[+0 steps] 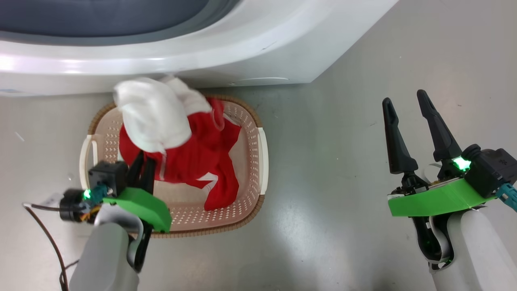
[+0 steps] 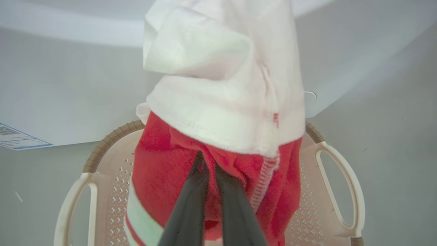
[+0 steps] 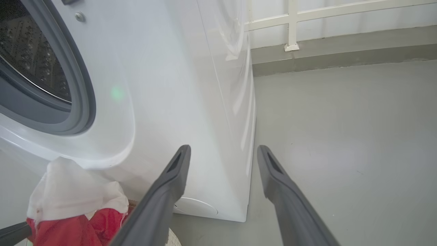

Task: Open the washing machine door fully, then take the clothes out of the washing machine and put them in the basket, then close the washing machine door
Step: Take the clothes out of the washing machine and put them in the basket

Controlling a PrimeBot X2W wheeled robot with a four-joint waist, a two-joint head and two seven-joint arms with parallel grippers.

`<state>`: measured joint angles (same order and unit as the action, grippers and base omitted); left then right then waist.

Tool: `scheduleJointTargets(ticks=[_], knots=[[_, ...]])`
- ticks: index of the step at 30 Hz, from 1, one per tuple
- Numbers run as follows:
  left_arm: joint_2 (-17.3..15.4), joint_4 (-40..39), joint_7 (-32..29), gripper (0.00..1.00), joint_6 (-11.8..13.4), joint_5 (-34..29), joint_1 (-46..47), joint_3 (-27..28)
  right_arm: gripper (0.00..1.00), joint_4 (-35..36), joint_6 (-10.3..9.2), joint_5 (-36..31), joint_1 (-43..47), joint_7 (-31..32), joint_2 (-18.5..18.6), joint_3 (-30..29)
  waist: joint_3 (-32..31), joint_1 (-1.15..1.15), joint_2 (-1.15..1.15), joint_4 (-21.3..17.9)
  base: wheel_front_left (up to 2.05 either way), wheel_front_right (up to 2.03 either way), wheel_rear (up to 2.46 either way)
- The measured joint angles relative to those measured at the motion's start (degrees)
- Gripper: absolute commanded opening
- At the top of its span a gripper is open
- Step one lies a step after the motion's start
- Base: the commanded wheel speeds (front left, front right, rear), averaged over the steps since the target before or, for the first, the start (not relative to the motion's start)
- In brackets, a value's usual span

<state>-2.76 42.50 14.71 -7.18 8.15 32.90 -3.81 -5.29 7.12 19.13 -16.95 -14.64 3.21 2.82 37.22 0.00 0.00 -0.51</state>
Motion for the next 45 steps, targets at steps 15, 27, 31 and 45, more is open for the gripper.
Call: scheduleJointTargets(ticks=[15, 27, 31, 45], knots=[[0.49, 18.55, 0.00, 0.00, 0.00, -1.14, 6.28, -4.27, 1.00, 0.21, 0.00, 0.00, -1.49, 0.00, 0.00, 0.11, 2.24, 0.00, 0.00, -0.84, 0.00, 0.00, 0.00], [0.57, 27.17, 0.00, 0.36, -0.34, -0.19, 11.99, -5.86, 1.00, 0.18, 0.00, 0.02, -2.26, 0.00, 0.01, 0.70, 3.98, 0.00, 0.00, -1.75, 0.00, 0.00, 0.00], [0.46, 27.18, 0.00, 0.97, -0.34, 0.49, 12.11, -5.75, 1.00, 0.16, 0.00, 0.03, -2.27, 0.00, 0.01, 0.70, 3.86, 0.00, 0.00, -1.81, 0.00, 0.00, 0.00], [0.38, 23.75, 0.00, 1.00, -0.34, 2.65, 10.71, -5.11, 1.00, -1.10, 0.00, 0.03, -2.08, 0.00, 0.00, 1.20, 0.50, 0.00, 0.00, -1.21, 0.00, 0.00, 0.00]])
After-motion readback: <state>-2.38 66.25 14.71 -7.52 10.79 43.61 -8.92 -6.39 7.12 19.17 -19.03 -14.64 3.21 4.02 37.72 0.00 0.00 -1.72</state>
